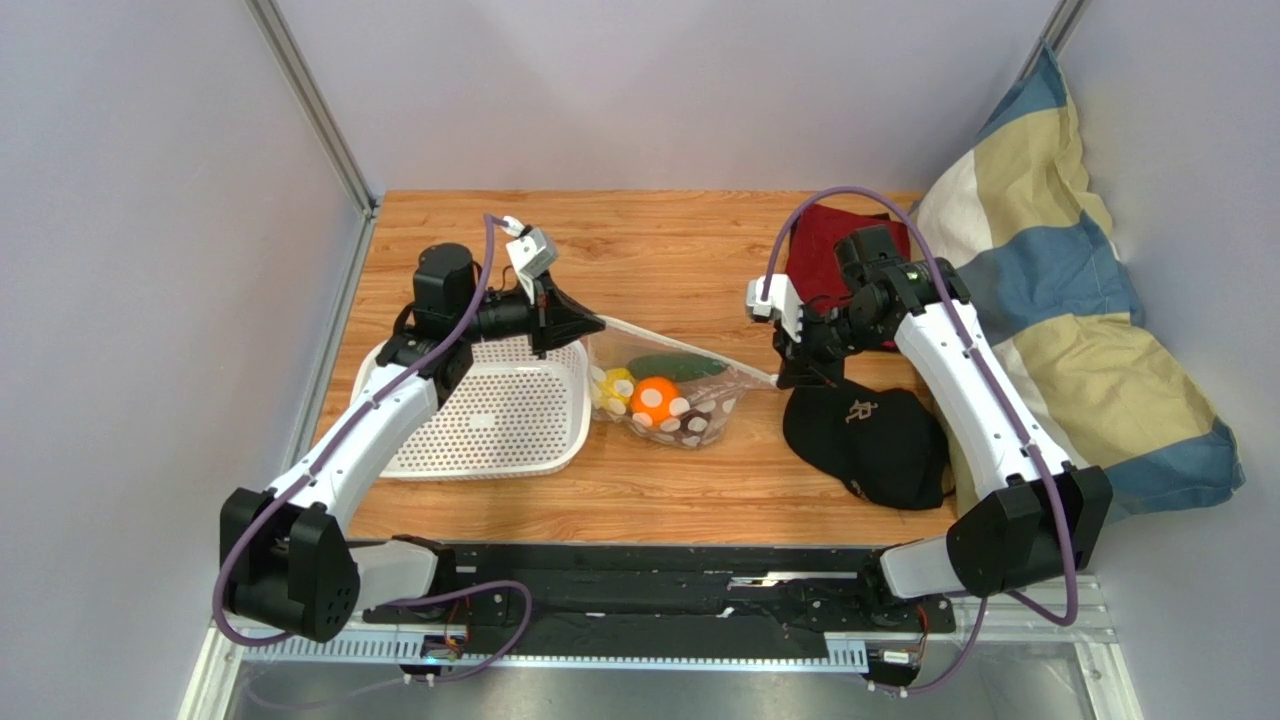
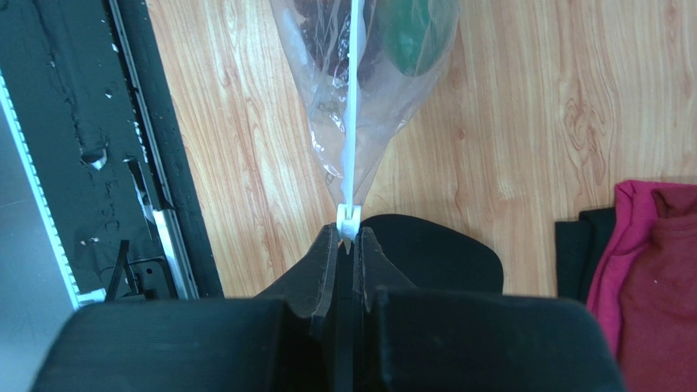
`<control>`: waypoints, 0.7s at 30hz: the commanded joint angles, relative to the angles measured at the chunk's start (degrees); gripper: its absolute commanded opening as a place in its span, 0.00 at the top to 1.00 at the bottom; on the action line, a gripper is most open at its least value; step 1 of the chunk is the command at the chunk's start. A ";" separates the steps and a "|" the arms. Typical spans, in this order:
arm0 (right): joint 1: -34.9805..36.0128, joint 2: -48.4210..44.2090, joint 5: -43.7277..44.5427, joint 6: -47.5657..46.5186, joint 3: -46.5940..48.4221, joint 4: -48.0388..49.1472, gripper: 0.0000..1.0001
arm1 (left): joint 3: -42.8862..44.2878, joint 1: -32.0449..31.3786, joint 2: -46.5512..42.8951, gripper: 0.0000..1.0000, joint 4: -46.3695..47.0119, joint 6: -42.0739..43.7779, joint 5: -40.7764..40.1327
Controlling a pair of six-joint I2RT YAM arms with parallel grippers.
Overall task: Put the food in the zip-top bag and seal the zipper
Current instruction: Zip the zipper food storage bag at the center of the board.
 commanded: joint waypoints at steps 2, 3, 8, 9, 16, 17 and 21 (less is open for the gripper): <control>-3.62 -1.56 4.56 -3.89 1.67 -10.23 1.00 | 2.95 1.16 -0.06 1.00 3.23 1.13 1.30; -3.80 -1.47 4.56 -3.89 2.10 -10.14 1.00 | 2.95 1.16 0.21 1.00 3.15 1.22 1.39; -4.59 -0.51 4.57 -0.47 5.26 -9.08 1.00 | 4.70 0.99 0.82 1.00 0.25 2.10 2.18; -4.68 -0.51 4.30 -0.46 6.32 -9.78 1.00 | 5.23 0.64 0.65 1.00 -0.89 2.71 2.62; -4.94 -5.42 4.56 -2.13 11.51 -20.14 1.00 | 8.23 -1.30 -5.15 1.00 -21.70 13.79 6.57; -4.86 -5.95 4.83 -1.69 10.90 -20.77 1.00 | 8.31 -1.30 -5.59 1.00 -23.64 14.49 6.84; -4.86 -8.77 5.62 -1.43 6.60 -20.78 1.00 | 7.53 -1.30 -7.79 1.00 -30.60 16.69 6.85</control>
